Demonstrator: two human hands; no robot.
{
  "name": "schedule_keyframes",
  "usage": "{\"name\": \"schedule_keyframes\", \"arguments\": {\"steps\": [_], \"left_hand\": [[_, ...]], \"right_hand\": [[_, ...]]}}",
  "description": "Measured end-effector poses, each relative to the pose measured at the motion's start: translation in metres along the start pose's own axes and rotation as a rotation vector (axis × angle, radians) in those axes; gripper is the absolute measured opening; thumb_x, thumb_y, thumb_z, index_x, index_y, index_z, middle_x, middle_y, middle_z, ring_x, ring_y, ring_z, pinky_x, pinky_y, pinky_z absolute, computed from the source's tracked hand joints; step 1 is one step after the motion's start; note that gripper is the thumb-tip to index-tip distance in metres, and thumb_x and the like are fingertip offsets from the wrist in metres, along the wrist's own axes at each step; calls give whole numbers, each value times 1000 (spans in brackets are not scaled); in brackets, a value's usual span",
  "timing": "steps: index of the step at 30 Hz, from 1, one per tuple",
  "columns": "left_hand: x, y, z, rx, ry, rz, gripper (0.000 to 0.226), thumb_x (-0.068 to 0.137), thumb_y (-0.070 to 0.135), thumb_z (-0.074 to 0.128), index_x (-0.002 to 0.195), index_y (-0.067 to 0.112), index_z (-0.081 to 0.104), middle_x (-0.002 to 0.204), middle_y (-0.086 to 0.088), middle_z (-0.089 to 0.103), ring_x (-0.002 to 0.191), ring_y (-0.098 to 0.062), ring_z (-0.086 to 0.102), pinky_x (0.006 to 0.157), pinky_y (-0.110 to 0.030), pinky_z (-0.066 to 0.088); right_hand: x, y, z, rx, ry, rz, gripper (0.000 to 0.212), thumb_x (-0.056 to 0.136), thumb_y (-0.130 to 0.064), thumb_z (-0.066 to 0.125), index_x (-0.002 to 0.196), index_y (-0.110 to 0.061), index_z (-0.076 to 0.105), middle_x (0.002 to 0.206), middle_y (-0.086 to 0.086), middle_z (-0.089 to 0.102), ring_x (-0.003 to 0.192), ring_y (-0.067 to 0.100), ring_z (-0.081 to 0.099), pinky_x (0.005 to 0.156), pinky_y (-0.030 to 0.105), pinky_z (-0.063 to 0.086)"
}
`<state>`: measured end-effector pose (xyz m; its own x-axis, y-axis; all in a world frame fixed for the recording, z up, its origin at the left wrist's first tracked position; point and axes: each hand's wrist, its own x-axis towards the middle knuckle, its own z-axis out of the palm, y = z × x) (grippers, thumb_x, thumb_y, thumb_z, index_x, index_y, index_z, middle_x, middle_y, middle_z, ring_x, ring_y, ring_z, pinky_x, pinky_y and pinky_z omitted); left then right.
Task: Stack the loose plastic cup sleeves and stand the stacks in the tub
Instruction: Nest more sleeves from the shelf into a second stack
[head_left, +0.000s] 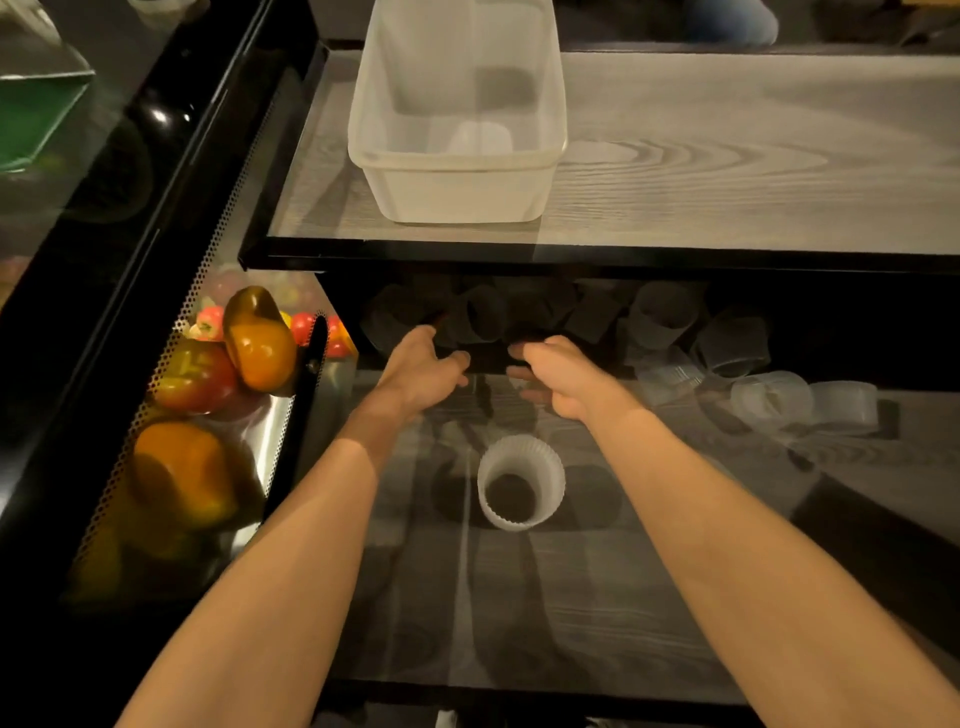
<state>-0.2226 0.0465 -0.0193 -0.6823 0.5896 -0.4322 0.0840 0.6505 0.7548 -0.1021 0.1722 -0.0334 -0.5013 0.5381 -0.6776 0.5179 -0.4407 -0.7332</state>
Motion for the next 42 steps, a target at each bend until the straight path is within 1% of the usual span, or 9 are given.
{"name": "schedule_keyframes", "arguments": {"steps": [4,7,16,20,25,30,32,36,42], "left_hand": [[13,4,2,60,-55,-22,20,88,37,63,98,20,68,77,2,78,84,-16,74,91,-44,58],[15,2,6,59,-71,-25,33,86,45,62,98,16,69,75,0,72,75,-20,71,82,-45,60],[-10,13,12,-84,172,96,36,88,49,68,95,14,68,84,5,72,78,-9,68,76,-29,56],[-35,19,13,-236,185,193,20,95,35,67,94,15,70,81,5,67,72,-6,63,75,-28,53],[-76,20,-7,-492,50,362,22,95,26,67,115,32,72,108,6,72,101,-11,67,78,-29,54],[-107,12,-16,-506,-143,399,24,87,33,67,110,36,76,108,-2,75,102,-25,69,83,-45,52],[-114,8,-16,-448,-190,401,24,87,35,67,108,38,78,111,1,76,107,-27,69,86,-46,53],[-122,1,-14,-399,-246,380,24,96,13,66,118,17,76,114,1,77,102,-9,70,77,-21,52],[-130,-9,-6,-323,-272,318,24,95,11,66,117,15,75,118,3,75,114,-9,68,103,-34,53]], "right_hand": [[14,-8,12,53,3,34,25,100,-15,49,121,-14,62,129,2,60,119,16,57,108,44,47],[15,-9,17,92,37,34,28,100,-17,50,123,-11,63,116,4,65,108,17,60,99,36,48],[-3,-2,12,264,212,-81,53,90,-25,67,135,-6,46,122,12,63,112,25,63,100,41,54],[-35,-5,4,217,201,-177,29,94,-30,68,114,-14,57,107,7,65,100,22,66,84,34,59],[-94,-10,-26,128,-136,-367,23,93,-36,70,92,-15,60,88,6,62,71,14,59,59,25,48],[-134,5,-55,-46,-377,-394,25,91,-35,72,83,-16,58,83,11,57,70,17,57,62,27,46],[-139,12,-59,-148,-426,-358,28,86,-37,75,86,-14,60,85,14,60,74,19,59,68,30,49],[-147,22,-64,-303,-473,-321,30,84,-33,80,85,-9,61,85,16,65,82,25,60,79,38,49],[-147,34,-66,-422,-454,-320,29,84,-32,79,84,-9,61,80,12,61,78,23,56,76,37,48]]}}
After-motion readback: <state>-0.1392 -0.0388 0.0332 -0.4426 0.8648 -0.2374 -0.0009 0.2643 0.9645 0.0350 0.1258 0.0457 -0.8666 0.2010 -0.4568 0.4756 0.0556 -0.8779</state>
